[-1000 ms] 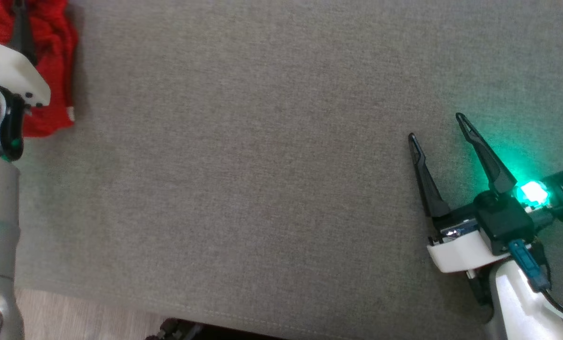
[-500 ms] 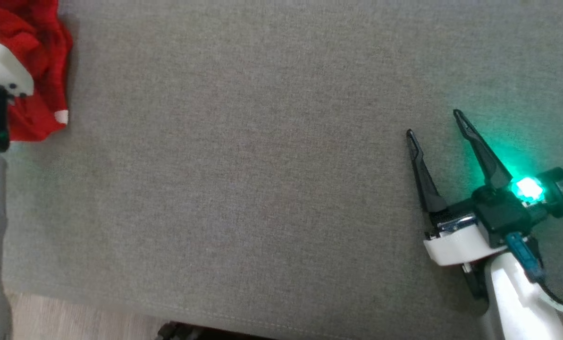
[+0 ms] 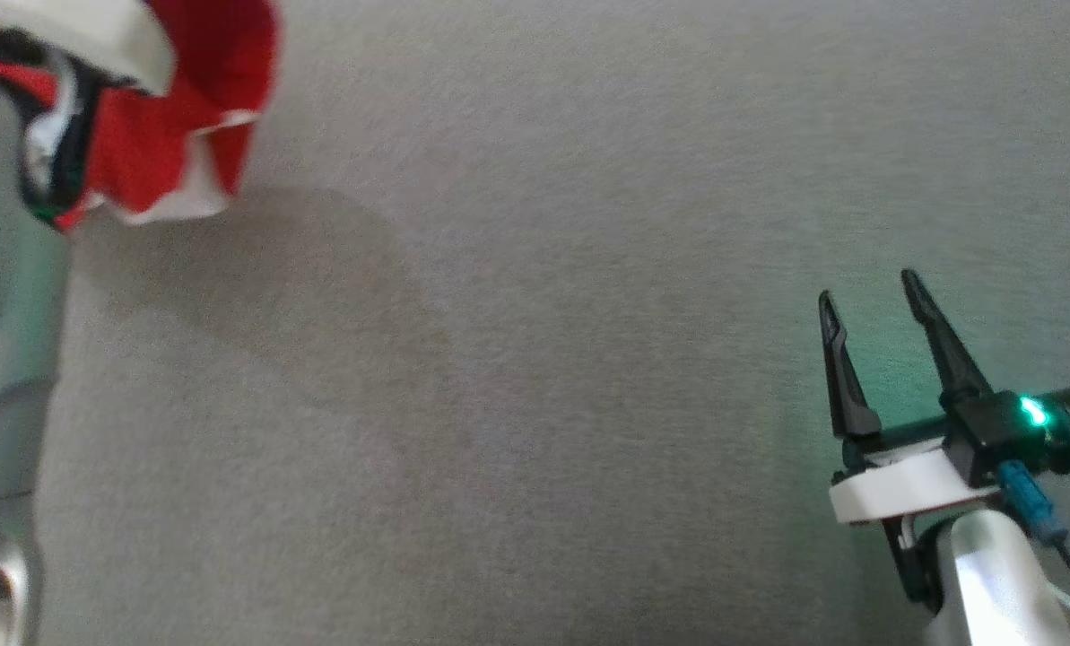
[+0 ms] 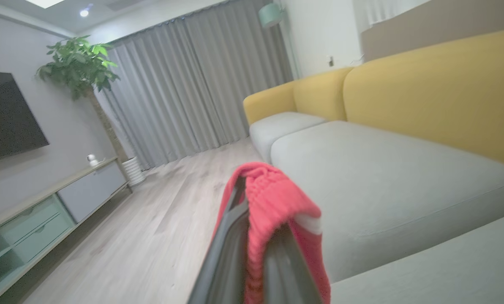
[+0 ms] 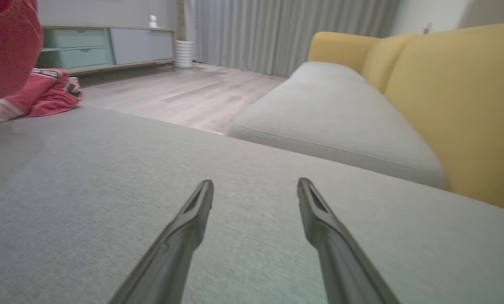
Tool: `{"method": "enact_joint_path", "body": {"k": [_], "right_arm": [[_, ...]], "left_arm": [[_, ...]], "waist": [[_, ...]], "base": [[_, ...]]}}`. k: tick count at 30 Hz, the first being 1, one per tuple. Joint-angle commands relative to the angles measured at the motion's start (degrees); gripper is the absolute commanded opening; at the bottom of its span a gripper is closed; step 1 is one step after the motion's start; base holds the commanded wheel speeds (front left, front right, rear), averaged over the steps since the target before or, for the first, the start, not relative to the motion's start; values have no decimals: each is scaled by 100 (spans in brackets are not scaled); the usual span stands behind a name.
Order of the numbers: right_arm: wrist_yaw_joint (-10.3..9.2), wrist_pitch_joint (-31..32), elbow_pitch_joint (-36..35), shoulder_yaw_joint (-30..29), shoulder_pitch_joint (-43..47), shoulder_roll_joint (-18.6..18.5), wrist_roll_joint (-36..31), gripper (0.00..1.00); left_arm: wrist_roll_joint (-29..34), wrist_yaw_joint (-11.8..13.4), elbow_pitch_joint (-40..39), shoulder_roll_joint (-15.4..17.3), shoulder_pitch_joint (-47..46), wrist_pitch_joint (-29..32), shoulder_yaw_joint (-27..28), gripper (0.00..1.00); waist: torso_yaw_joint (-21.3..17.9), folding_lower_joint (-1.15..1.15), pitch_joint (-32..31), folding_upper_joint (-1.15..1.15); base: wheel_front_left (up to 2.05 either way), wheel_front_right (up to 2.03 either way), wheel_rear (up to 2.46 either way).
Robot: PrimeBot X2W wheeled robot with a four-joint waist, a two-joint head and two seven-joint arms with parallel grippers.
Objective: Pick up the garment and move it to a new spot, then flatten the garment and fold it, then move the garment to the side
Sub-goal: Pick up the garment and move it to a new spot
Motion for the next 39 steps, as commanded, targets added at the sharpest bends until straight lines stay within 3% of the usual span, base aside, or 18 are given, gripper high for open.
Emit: {"method": "enact_joint_path", "body": {"k": [1,8,15,23,30,31,32,33,39], "right_arm": [[-4,-88,-80,128,61,33,96,100],[-4,-174,187,440,-69,34,501,100],[-4,-208,288,566,-262,34,759,100],[-4,-213,161,437,-395,34,883,100],[-4,-213,132,345,-473,34,848,100],[-4,-213,131,331,-477,34,835,100],[-4,-213,135,325,-484,34,824,100],[-4,-213,140,314,-489,34,808,100],[-4,-213,193,268,-515,34,727,100]], "left_arm": [[-39,-14,-485,144,-171,148,60,0],[-269,-26,-1413,-589,-161,535,-515,0],[-595,47,-1348,-1266,33,393,-821,0],[-962,391,64,-1254,1413,-487,-460,0],[-1055,541,1210,-1261,1724,-1363,-189,0],[-1062,533,1324,-1281,1719,-1460,-181,14],[-1065,524,1429,-1295,1709,-1553,-176,40],[-1067,517,1527,-1315,1693,-1636,-175,98],[-1053,443,1872,-1412,1606,-1909,-215,100]], "waist": [[-535,1,-534,0],[-1342,1,-769,0],[-1812,1,-376,0],[-1908,1,166,0],[-1790,1,433,0],[-1760,1,446,0],[-1739,1,450,0],[-1705,1,451,0],[-1536,1,345,0]], "base": [[0,0,0],[0,0,0],[0,0,0],[0,0,0],[0,0,0],[0,0,0],[0,0,0],[0,0,0],[0,0,0]]}}
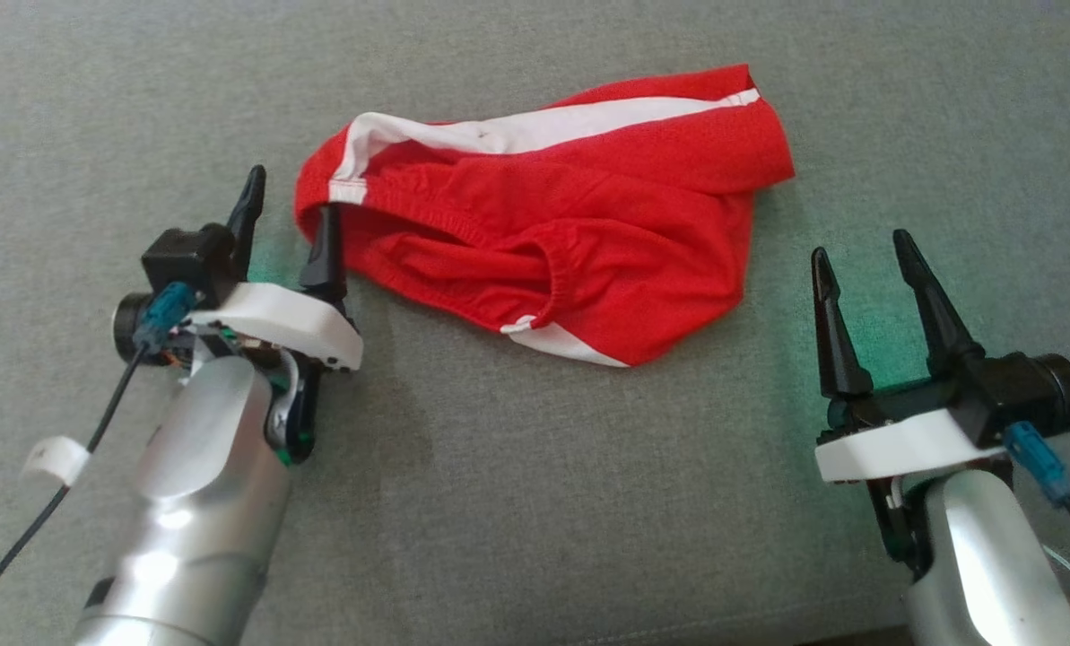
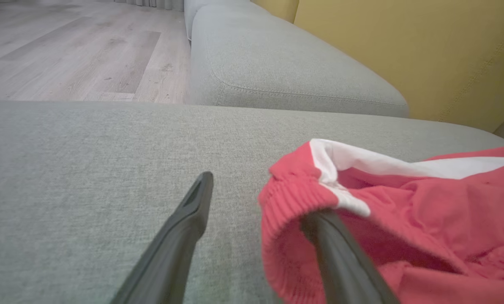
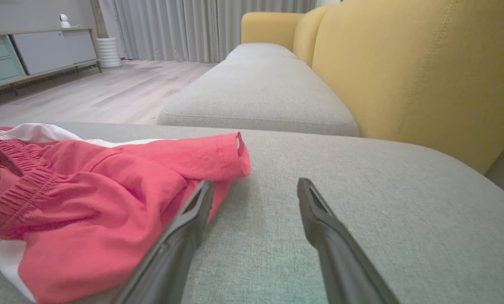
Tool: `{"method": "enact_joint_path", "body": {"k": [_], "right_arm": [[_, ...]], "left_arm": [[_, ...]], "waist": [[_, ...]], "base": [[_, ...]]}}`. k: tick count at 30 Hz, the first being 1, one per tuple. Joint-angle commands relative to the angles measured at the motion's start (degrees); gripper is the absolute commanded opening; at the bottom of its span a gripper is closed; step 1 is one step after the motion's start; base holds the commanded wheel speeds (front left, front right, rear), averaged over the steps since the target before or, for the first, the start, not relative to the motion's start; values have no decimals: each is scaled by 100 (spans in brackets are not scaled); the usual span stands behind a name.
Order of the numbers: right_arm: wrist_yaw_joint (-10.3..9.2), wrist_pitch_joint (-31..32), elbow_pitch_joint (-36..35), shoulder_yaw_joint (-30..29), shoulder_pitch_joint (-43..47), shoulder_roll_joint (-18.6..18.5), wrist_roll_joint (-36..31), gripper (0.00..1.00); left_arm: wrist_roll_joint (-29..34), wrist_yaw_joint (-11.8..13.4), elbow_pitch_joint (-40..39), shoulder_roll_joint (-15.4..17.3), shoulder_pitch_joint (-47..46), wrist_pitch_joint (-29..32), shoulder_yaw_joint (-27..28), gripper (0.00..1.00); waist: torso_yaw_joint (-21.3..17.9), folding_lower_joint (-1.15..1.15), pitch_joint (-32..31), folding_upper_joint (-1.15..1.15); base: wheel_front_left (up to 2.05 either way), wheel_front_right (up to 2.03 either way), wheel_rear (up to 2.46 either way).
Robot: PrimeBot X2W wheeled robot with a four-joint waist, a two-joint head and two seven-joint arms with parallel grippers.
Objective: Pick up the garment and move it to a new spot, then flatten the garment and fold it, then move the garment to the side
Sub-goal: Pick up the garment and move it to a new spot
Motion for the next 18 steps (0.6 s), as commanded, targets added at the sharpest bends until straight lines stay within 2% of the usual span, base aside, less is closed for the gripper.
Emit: {"method": "enact_joint_path", "body": {"k": [1,11,18], "right_arm": [[-4,-62,-160,86,-92,-9,-39,100],[-4,-62,16,-13,147,-9,-135,100],[-4,-62,105,-51,438,-9,-113,100]], "left_arm": [[11,-34,-129,82,-234,-62,159,100],[-227,-244,-85,-57,319,-234,164,100],[-112,-40,-766,0,1274,-289,198,100]], "waist": [[76,-1,-87,0],[474,-1,-974,0],[607,-1,-1545,0]], "base": [[0,0,0],[0,0,0],[0,0,0]]}}
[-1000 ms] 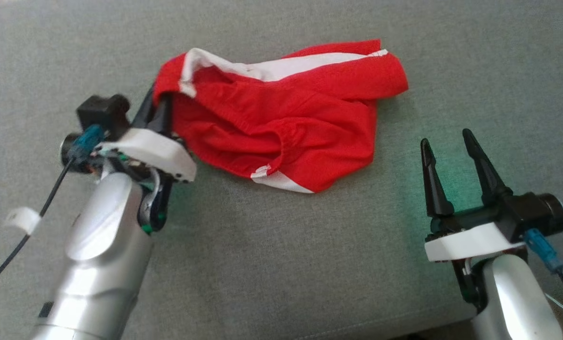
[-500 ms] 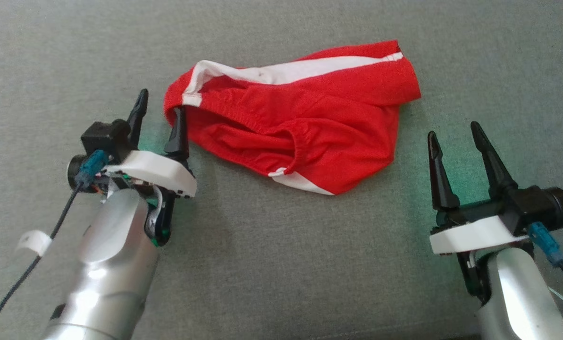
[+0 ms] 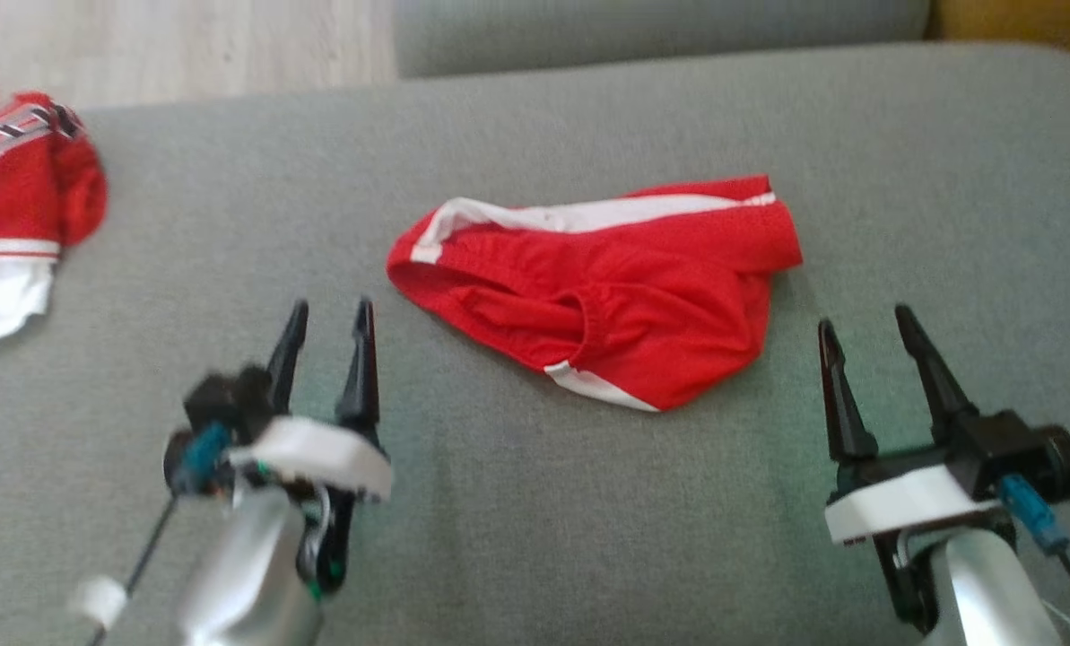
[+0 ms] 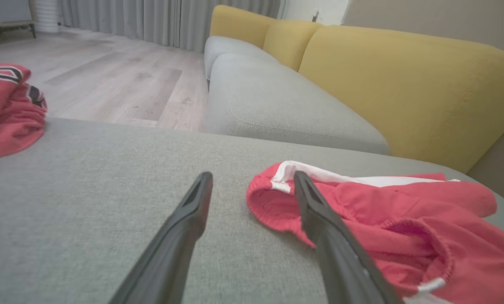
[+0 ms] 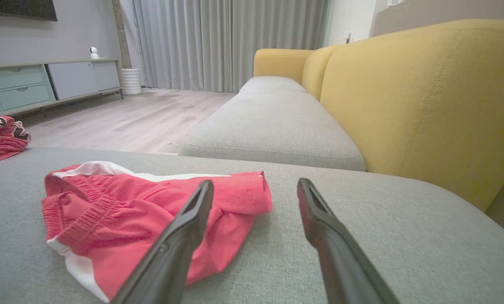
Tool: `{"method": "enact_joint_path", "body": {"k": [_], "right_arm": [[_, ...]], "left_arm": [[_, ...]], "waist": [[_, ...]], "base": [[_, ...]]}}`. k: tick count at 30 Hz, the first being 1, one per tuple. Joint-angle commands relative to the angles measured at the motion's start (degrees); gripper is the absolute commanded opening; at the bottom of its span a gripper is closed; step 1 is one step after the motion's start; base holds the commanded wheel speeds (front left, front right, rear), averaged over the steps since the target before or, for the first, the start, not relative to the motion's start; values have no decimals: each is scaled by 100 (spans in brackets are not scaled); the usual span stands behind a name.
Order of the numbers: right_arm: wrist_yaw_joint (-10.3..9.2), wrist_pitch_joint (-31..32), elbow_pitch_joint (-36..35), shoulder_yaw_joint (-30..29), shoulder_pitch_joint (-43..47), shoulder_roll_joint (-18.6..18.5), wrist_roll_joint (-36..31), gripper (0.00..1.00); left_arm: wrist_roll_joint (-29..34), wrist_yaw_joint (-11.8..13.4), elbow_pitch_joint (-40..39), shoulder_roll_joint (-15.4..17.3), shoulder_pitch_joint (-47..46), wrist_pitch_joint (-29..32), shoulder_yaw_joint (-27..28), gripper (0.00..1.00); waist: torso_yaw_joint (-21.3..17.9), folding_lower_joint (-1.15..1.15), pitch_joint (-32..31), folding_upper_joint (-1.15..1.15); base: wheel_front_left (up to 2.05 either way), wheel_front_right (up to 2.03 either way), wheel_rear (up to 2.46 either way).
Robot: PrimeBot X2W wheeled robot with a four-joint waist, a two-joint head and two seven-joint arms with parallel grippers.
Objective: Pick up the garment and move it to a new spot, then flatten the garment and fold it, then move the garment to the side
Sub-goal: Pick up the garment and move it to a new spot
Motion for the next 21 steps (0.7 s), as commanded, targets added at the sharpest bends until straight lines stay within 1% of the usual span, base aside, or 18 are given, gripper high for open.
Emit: {"method": "enact_joint_path", "body": {"k": [1,7,11,16,21], "right_arm": [[-4,-62,-140,103,-48,-10,-13,100],[-4,-62,-89,84,239,-10,16,100],[-4,-62,-111,51,439,-10,48,100],[-4,-62,-101,34,637,-10,133,100],[-4,-62,-61,18,722,-10,193,100]], "left_arm": [[65,58,-272,136,3,-63,201,100],[275,376,-1312,167,1204,-69,347,100],[339,517,-1792,129,1889,-70,423,100],[398,594,-2155,51,2309,-70,484,100],[428,590,-2235,54,2455,-70,493,100]], "waist": [[101,2,-235,0],[121,2,-562,0],[147,2,-695,0],[193,2,-782,0],[221,2,-845,0]], "base": [[0,0,0],[0,0,0],[0,0,0],[0,0,0],[0,0,0]]}}
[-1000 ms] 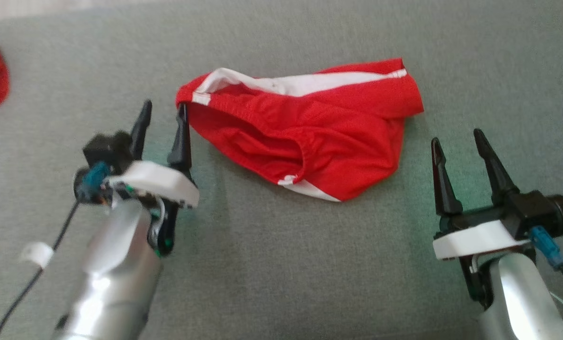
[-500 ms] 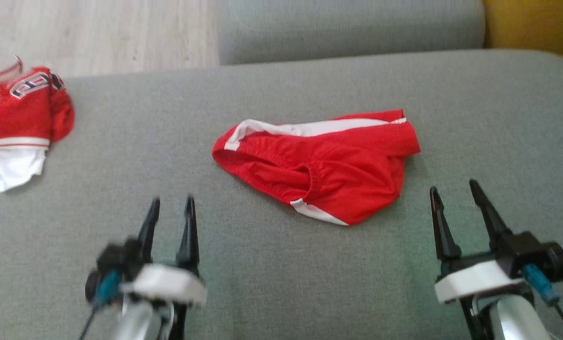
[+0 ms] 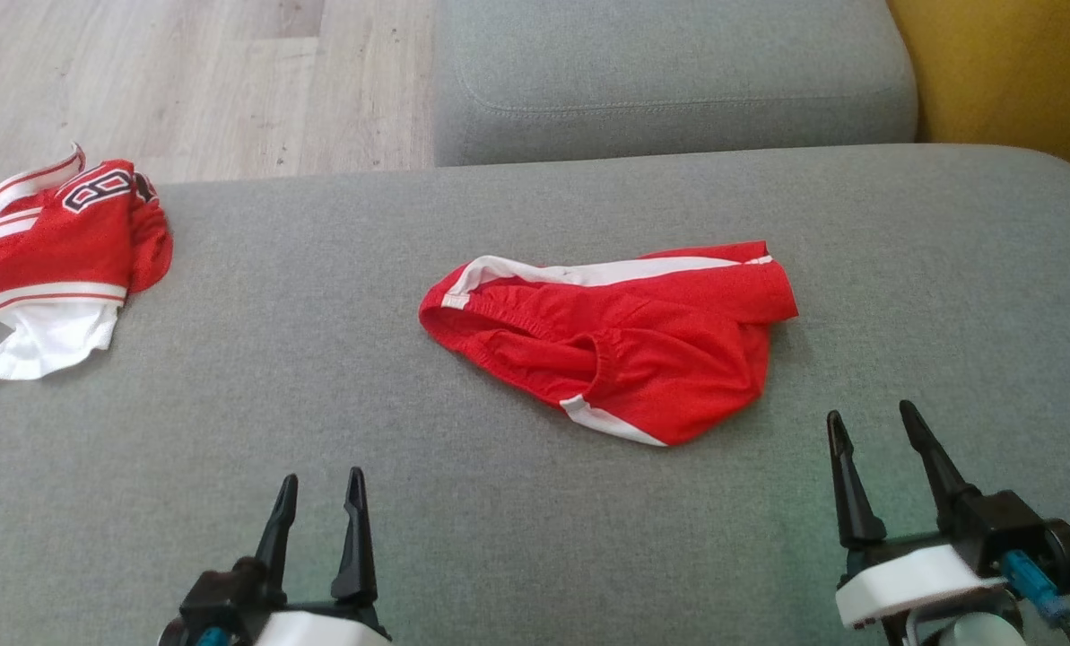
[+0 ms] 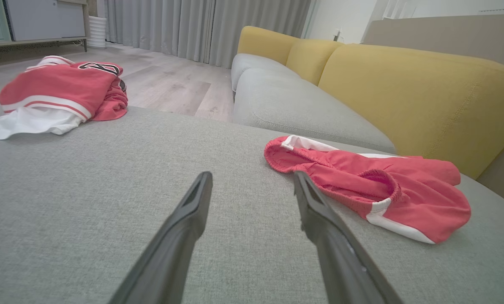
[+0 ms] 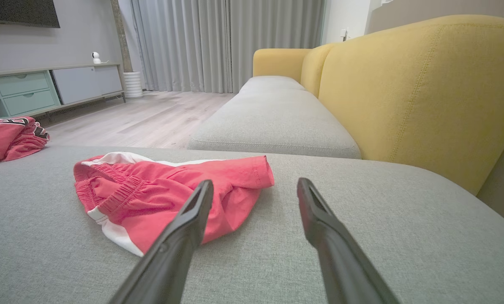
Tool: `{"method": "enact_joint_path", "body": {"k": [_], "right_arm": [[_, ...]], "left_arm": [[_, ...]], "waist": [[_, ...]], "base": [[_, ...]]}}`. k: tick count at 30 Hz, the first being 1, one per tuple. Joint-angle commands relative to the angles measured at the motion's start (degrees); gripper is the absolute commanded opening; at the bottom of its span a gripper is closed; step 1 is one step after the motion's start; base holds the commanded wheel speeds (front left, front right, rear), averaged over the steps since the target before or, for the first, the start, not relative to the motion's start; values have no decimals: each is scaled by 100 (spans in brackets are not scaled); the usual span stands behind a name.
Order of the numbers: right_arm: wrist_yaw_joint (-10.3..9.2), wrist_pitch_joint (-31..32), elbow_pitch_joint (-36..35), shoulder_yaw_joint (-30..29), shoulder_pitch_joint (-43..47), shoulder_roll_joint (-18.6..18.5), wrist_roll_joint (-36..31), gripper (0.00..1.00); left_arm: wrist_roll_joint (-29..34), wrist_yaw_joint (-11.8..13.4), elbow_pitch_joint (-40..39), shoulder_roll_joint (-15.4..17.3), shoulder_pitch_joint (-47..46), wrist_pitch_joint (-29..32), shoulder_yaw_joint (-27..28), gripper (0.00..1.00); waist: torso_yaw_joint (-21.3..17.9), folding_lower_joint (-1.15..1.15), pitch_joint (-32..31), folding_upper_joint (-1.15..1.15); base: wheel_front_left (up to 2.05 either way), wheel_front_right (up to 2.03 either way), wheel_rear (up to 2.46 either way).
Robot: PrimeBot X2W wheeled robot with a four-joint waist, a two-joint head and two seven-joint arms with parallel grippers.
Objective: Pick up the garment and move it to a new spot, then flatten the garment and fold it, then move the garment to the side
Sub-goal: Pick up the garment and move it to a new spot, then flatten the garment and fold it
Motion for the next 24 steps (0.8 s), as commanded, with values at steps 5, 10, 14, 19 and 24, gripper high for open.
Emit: {"method": "enact_joint_path", "body": {"k": [5,10,14,19,24], "right_arm": [[-4,-62,-120,110,-92,-21,76,100],[-4,-62,-116,138,-91,-21,80,100],[-4,-62,-116,147,-94,-21,74,100],[-4,-62,-112,136,-112,-21,67,100],[-4,-62,-117,135,-122,-21,64,100]], "left_arm": [[73,20,-208,28,-111,-55,222,100],[63,28,-183,36,-101,-50,193,100],[48,35,-176,59,-109,-40,186,100],[51,72,-188,76,-119,-28,170,100],[50,97,-210,99,-127,-17,153,100]], "waist": [[27,1,-38,0],[48,1,-36,0],[61,1,-15,0],[74,1,12,0],[88,1,32,0]], "base": [[0,0,0],[0,0,0],[0,0,0],[0,0,0],[0,0,0]]}}
